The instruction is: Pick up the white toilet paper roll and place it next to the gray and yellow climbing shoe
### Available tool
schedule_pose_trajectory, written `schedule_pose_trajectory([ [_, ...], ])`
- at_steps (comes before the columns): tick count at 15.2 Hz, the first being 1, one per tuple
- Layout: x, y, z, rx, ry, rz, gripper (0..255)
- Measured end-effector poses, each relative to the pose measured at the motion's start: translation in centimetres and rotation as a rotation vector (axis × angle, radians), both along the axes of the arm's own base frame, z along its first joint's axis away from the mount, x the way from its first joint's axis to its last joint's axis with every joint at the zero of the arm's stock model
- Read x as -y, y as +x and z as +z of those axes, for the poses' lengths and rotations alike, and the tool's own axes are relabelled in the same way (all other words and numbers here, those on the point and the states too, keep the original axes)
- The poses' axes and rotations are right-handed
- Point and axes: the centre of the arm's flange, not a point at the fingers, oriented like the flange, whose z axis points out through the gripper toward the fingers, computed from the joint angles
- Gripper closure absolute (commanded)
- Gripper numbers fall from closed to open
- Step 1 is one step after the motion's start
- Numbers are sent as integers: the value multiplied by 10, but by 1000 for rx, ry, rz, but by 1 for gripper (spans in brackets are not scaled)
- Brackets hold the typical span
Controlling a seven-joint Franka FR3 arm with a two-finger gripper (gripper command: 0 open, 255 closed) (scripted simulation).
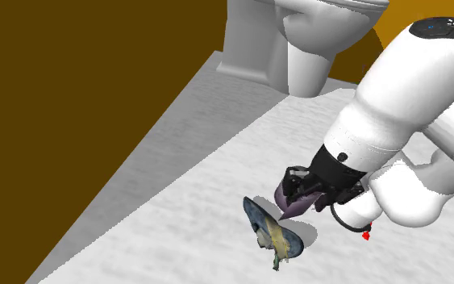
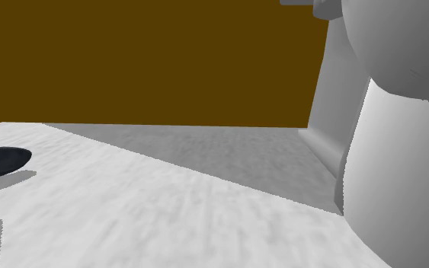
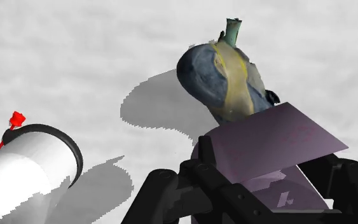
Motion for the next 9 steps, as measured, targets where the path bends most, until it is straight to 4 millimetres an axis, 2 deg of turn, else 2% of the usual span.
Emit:
schedule_pose_trajectory([
  [9, -72, -92, 6, 0, 0, -1, 255],
])
